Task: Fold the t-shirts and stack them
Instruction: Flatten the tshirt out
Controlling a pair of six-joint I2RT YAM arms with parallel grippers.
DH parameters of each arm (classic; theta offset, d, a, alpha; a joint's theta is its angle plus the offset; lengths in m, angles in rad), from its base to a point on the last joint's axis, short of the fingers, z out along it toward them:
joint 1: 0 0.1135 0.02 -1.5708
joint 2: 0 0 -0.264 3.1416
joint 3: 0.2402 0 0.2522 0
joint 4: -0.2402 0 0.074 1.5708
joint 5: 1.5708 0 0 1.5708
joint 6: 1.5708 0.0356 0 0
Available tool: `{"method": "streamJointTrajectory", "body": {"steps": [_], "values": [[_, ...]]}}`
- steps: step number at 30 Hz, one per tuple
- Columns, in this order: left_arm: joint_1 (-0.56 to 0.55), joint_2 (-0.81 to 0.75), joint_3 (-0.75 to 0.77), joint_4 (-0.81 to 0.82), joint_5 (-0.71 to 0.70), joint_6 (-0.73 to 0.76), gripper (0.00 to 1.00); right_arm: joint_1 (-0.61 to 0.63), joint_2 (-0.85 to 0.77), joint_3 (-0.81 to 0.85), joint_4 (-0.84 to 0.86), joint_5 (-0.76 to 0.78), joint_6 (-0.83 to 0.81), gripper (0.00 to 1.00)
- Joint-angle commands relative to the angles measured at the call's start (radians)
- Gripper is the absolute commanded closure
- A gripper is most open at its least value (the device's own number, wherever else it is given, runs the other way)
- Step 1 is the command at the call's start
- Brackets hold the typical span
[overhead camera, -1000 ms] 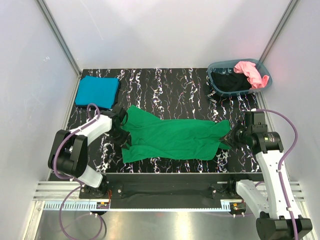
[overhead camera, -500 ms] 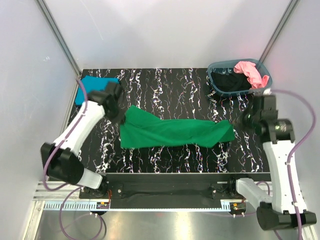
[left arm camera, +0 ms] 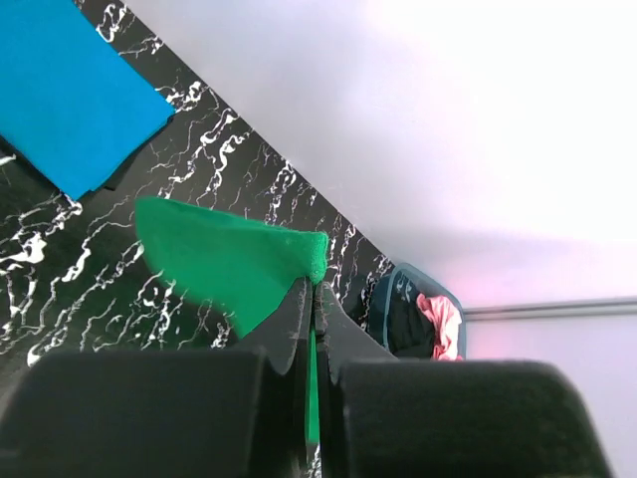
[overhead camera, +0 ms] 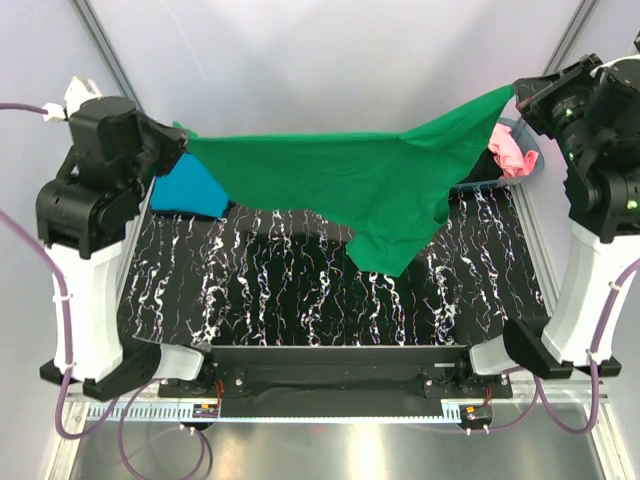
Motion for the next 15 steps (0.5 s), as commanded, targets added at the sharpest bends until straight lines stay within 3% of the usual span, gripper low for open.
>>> {"method": "streamJointTrajectory", "body": {"steps": [1, 6, 10, 12, 15], "values": [[0.005, -0.069, -0.048, 0.036, 0.018, 0.059, 1.0, 0.003, -0.076, -0.028, 0.078, -0.106, -0.004, 1.0], [0.004, -0.225, -0.163, 0.022, 0.093, 0.024, 1.0, 0.005, -0.319, -0.255, 0.108, -0.191, -0.04, 1.0], [0.004, -0.38, -0.209, -0.005, 0.197, 0.001, 1.0, 0.005, -0.529, -0.279, -0.059, -0.123, -0.03, 1.0], [0.004, -0.469, -0.316, 0.103, 0.36, -0.048, 1.0, 0.003, -0.597, -0.243, -0.116, -0.092, -0.004, 1.0], [0.005, -0.635, -0.51, 0.257, 0.488, -0.214, 1.0, 0.002, -0.714, -0.19, -0.125, -0.063, 0.077, 1.0]]}}
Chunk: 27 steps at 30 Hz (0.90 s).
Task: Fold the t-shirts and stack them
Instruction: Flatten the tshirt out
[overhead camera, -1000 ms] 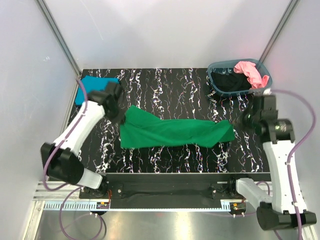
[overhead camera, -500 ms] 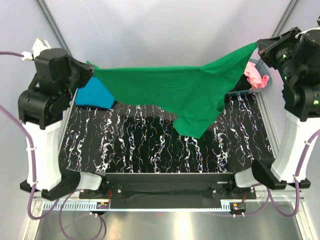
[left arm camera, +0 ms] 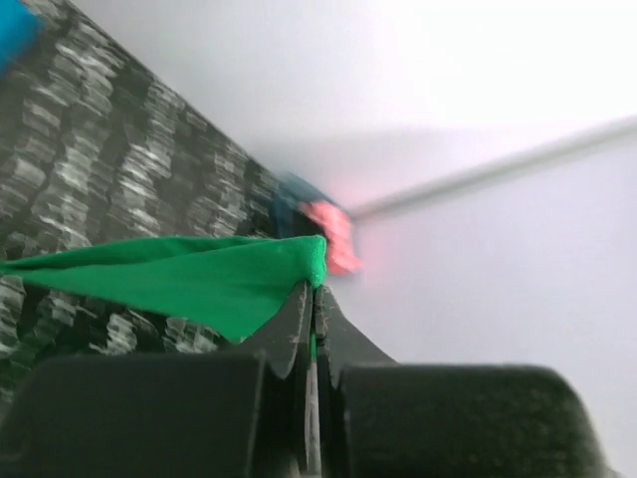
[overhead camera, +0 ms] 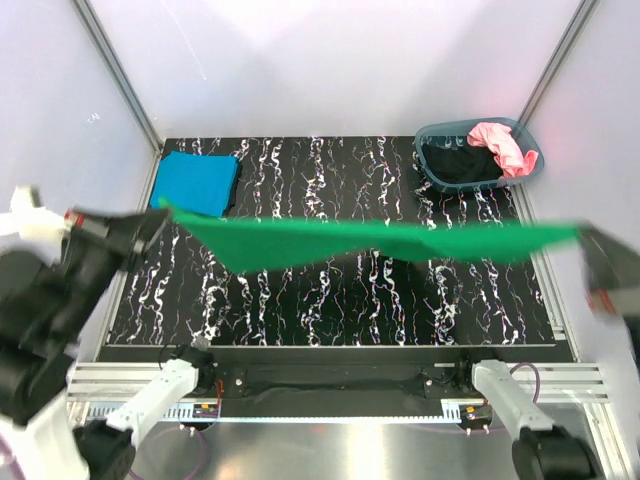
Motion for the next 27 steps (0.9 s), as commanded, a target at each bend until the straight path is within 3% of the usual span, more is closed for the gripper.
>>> {"method": "streamJointTrajectory", "body": {"steps": [1, 4, 6, 9, 11, 15, 20, 22, 27], "values": [[0.004, -0.114, -0.11, 0.167, 0.219, -0.165, 1.0, 0.002, -0.118, 0.122, -0.03, 0.093, 0.117, 1.0], [0.022, -0.144, -0.04, 0.118, 0.232, -0.153, 1.0, 0.0, -0.12, 0.243, -0.11, 0.197, 0.204, 1.0], [0.04, -0.129, 0.079, 0.075, 0.213, -0.122, 1.0, -0.001, -0.11, 0.265, -0.112, 0.182, 0.215, 1.0], [0.054, -0.034, 0.272, -0.018, 0.225, -0.098, 1.0, -0.001, -0.08, 0.248, -0.074, 0.123, 0.235, 1.0], [0.059, -0.003, 0.307, -0.055, 0.235, -0.09, 1.0, 0.0, -0.07, 0.179, -0.049, 0.105, 0.255, 1.0], [0.06, 0.037, 0.234, -0.184, 0.115, -0.047, 1.0, -0.001, -0.073, -0.036, 0.058, 0.095, 0.243, 1.0], [0.06, 0.095, -0.078, -0.129, -0.168, 0.063, 1.0, 0.0, -0.007, -0.417, 0.269, 0.043, 0.146, 1.0], [0.06, 0.125, -0.162, -0.036, -0.213, 0.079, 1.0, -0.001, 0.021, -0.584, 0.397, -0.008, 0.113, 1.0], [0.132, 0.255, -0.391, 0.237, -0.261, 0.094, 1.0, -0.001, 0.232, -0.732, 0.678, -0.126, 0.054, 1.0]]}}
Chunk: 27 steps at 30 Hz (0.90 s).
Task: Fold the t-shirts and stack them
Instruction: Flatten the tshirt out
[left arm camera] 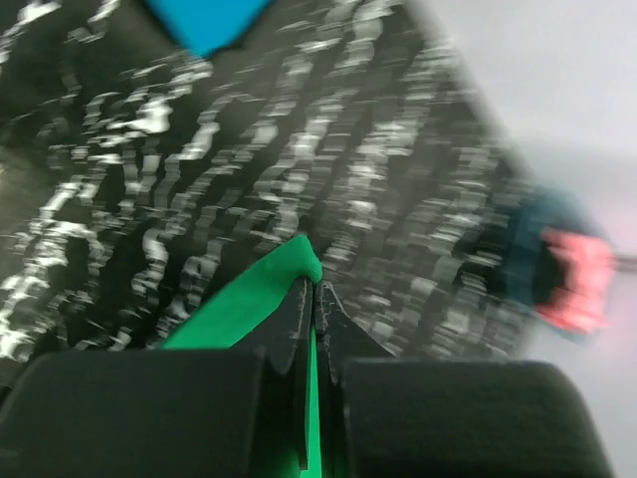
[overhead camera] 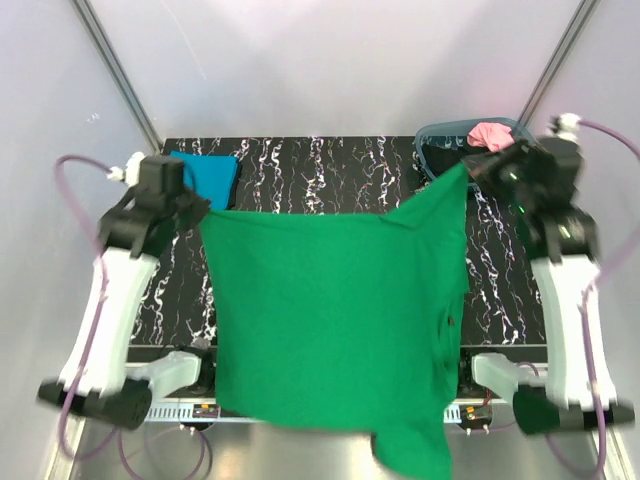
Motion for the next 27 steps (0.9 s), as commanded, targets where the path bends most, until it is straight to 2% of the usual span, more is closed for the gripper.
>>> {"method": "streamJointTrajectory", "body": {"steps": [1, 3, 6, 8, 12, 16, 21, 24, 27], "values": [[0.074, 0.075, -0.049, 0.223, -0.097, 0.04, 1.0, 0.0, 0.106, -0.077, 0.305, -0.103, -0.073, 1.0], [0.122, 0.197, -0.062, 0.289, -0.073, 0.049, 1.0, 0.002, 0.184, -0.105, 0.416, -0.101, -0.068, 1.0], [0.183, 0.355, -0.055, 0.369, -0.017, 0.062, 1.0, 0.003, 0.407, -0.109, 0.552, -0.15, -0.071, 1.0], [0.206, 0.419, -0.057, 0.427, 0.031, 0.088, 1.0, 0.002, 0.509, -0.057, 0.624, -0.184, -0.067, 1.0], [0.269, 0.551, -0.033, 0.62, 0.147, 0.126, 1.0, 0.009, 0.817, 0.106, 0.715, -0.305, -0.062, 1.0], [0.292, 0.714, 0.09, 0.688, 0.234, 0.149, 1.0, 0.018, 1.067, 0.433, 0.695, -0.396, -0.082, 1.0], [0.308, 0.848, 0.23, 0.71, 0.319, 0.164, 1.0, 0.02, 1.346, 0.86, 0.567, -0.429, -0.108, 1.0], [0.312, 0.908, 0.314, 0.684, 0.317, 0.197, 1.0, 0.017, 1.443, 1.019, 0.502, -0.417, -0.126, 1.0], [0.328, 0.928, 0.334, 0.673, 0.319, 0.207, 1.0, 0.011, 1.458, 1.026, 0.474, -0.4, -0.126, 1.0]]}}
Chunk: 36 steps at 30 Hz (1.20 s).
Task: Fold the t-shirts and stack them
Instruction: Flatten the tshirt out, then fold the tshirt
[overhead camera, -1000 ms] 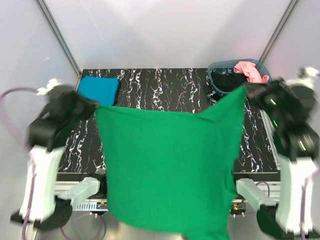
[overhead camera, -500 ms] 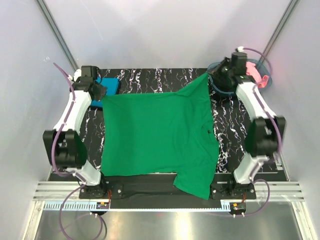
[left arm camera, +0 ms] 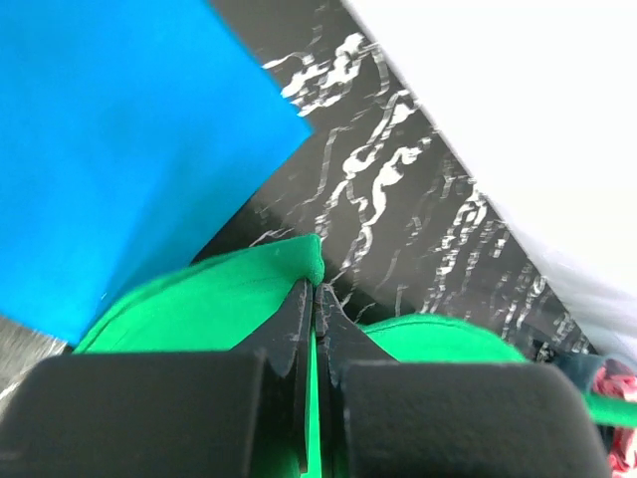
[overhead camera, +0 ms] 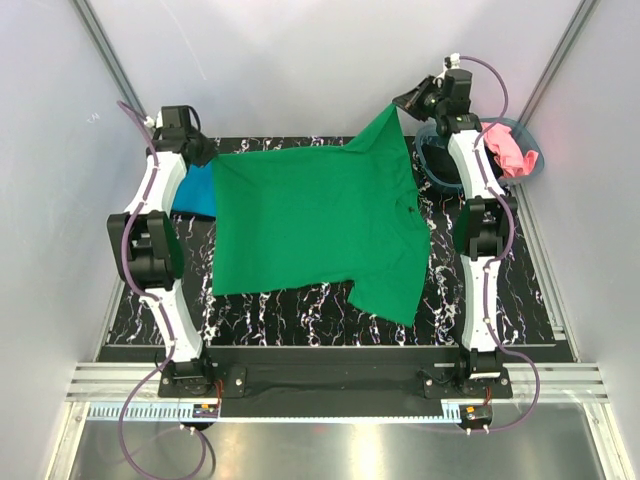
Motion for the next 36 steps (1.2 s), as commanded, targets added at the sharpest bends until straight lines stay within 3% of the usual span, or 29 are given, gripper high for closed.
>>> {"method": "streamJointTrajectory", "body": {"steps": [1, 9, 24, 30, 36], "values": [[0.026, 0.004, 0.052, 0.042, 0.035, 0.038, 1.0, -0.001, -0.008, 0.047, -0.044, 0.004, -0.034, 1.0], [0.046, -0.076, -0.114, 0.062, 0.067, 0.063, 1.0, -0.034, -0.23, -0.341, -0.067, 0.056, 0.003, 1.0], [0.046, -0.243, -0.362, -0.012, 0.111, 0.123, 1.0, -0.097, -0.443, -0.633, -0.257, 0.061, -0.082, 1.0], [0.042, -0.311, -0.553, 0.037, 0.122, 0.103, 1.0, -0.097, -0.54, -0.849, -0.199, 0.061, -0.08, 1.0], [0.04, -0.288, -0.591, 0.05, 0.116, 0.118, 1.0, -0.097, -0.543, -0.958, -0.151, 0.055, -0.076, 1.0]]}}
